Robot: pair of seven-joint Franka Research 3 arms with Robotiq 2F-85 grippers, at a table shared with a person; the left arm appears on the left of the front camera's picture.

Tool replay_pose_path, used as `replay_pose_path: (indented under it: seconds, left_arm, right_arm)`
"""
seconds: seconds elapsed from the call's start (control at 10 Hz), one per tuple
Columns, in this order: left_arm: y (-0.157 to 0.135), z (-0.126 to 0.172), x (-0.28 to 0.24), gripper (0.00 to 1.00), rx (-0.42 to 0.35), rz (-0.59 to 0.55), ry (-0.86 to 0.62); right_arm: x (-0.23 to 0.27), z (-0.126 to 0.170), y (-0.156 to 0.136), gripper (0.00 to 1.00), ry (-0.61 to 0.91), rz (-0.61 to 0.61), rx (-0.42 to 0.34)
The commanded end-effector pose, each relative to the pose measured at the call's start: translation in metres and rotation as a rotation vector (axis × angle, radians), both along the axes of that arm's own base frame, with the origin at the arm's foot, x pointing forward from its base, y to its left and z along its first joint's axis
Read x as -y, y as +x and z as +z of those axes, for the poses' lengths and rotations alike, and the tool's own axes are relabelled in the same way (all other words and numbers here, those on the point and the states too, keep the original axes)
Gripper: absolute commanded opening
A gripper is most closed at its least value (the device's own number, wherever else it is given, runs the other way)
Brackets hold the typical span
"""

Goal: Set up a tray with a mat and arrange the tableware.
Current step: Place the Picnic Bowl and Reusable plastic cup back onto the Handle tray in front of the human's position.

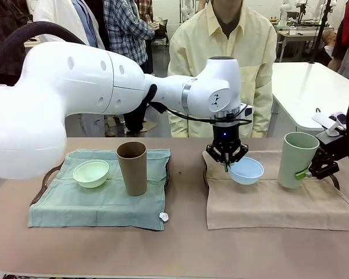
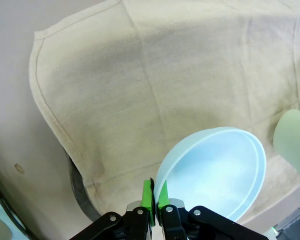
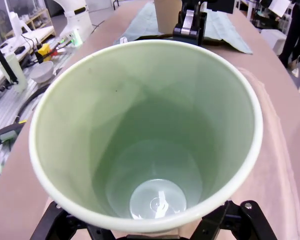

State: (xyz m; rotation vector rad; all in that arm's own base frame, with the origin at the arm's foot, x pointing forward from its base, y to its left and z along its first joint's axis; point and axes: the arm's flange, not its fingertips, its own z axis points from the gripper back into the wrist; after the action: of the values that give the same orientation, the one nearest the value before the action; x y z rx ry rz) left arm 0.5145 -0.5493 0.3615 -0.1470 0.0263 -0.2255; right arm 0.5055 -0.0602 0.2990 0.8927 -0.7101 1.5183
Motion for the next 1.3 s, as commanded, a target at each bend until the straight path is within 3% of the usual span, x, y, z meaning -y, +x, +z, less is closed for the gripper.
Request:
replay_pose_path:
  seconds: [0.0, 0.5, 0.6, 0.7, 0.8, 0.9, 1.0, 1.1, 1.2]
  left_arm:
    - [0.004, -0.008, 0.003, 0.04, 0.030, -0.034, 0.011]
    - [0.009, -0.018, 0.004, 0.04, 0.054, -0.047, -0.029]
    - [0.010, -0.018, 0.004, 0.64, 0.052, -0.044, -0.024]
    - [0.010, -0.016, 0.003, 0.64, 0.053, -0.046, -0.024]
    - [0.010, -0.013, 0.002, 1.00, 0.052, -0.044, -0.027]
    - [0.009, -0.008, -0.001, 0.66, 0.047, -0.041, -0.019]
    - [0.008, -0.003, -0.004, 1.00, 0.049, -0.035, -0.013]
    - [0.007, 0.001, -0.008, 0.86, 0.051, -0.035, -0.006]
    - [0.006, 0.007, -0.012, 1.00, 0.052, -0.037, -0.005]
  right_arm:
    - [-0.002, -0.009, 0.009, 0.82, -0.003, 0.033, 0.042]
    - [-0.003, -0.019, 0.014, 0.82, 0.019, 0.043, 0.031]
    - [-0.002, -0.019, 0.015, 1.00, 0.023, 0.029, 0.026]
    - [-0.002, -0.016, 0.015, 1.00, 0.019, 0.026, 0.031]
    - [-0.001, -0.010, 0.013, 1.00, 0.011, 0.020, 0.038]
    - [0.003, -0.001, 0.012, 1.00, -0.009, 0.000, 0.038]
    - [0.010, 0.008, 0.010, 1.00, -0.029, 0.000, 0.036]
    - [0.021, 0.017, 0.009, 1.00, -0.060, -0.033, 0.014]
    - [0.035, 0.023, 0.009, 1.00, -0.074, -0.062, -0.006]
